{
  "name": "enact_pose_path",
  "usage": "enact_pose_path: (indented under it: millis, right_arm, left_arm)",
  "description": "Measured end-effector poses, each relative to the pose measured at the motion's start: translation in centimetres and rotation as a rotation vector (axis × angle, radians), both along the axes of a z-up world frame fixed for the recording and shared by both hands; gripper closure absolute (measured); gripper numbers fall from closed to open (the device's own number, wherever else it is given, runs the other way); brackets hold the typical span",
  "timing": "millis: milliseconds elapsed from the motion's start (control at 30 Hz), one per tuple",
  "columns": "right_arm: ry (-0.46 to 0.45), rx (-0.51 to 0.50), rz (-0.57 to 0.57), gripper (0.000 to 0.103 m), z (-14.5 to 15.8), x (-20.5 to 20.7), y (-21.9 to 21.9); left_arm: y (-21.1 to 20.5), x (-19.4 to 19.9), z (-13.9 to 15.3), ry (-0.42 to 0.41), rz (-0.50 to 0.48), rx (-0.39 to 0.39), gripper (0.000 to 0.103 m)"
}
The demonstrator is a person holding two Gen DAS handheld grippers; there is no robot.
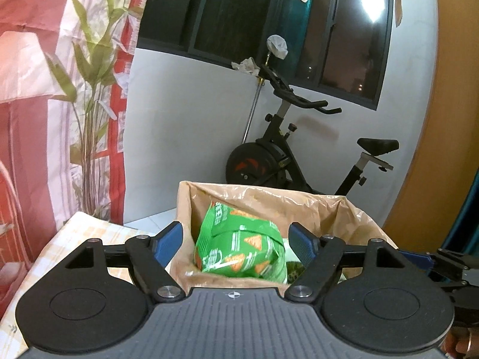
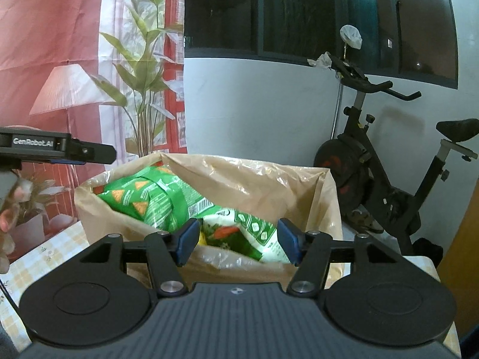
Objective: Organize snacks
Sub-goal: 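Open the left gripper over the box while the right gripper drops the bread packet inside, then move both grippers back down to the snack pile beside the box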
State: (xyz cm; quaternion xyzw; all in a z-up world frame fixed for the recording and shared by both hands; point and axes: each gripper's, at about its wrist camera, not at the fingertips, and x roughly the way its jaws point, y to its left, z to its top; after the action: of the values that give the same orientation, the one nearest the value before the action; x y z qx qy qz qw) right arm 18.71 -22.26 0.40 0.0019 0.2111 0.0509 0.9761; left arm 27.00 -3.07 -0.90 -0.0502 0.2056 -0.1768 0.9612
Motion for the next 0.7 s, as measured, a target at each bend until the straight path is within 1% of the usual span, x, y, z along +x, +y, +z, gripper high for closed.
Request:
enact_pose_path:
  millis: [233, 400, 600, 700]
  right_arm:
    - [-0.025, -0.016, 0.010, 0.042, -0.7, -1.9, 0.2]
    - [-0.033, -0.033, 0.021, 0.042, -1.4, -3.2, 0.6]
    - [-0.014, -0.026, 0.036, 0.042, -2.7, -4.4, 0.8]
    - [0.011, -0.042, 0.044, 0.042, -3.6, -4.7, 0.9]
  left_arm:
    - [0.7, -2.6, -0.5, -0.003, 0.002, 0.014, 0.024]
    - [1.3, -4.1, -1.5, 0.008, 0.007, 0.023, 0.024]
    - [2.1, -5.5, -3.1, 0.033, 0.024, 0.010, 0.024]
    - [2.3, -5.9, -4.3, 0.050, 0.030, 0.014, 0.024]
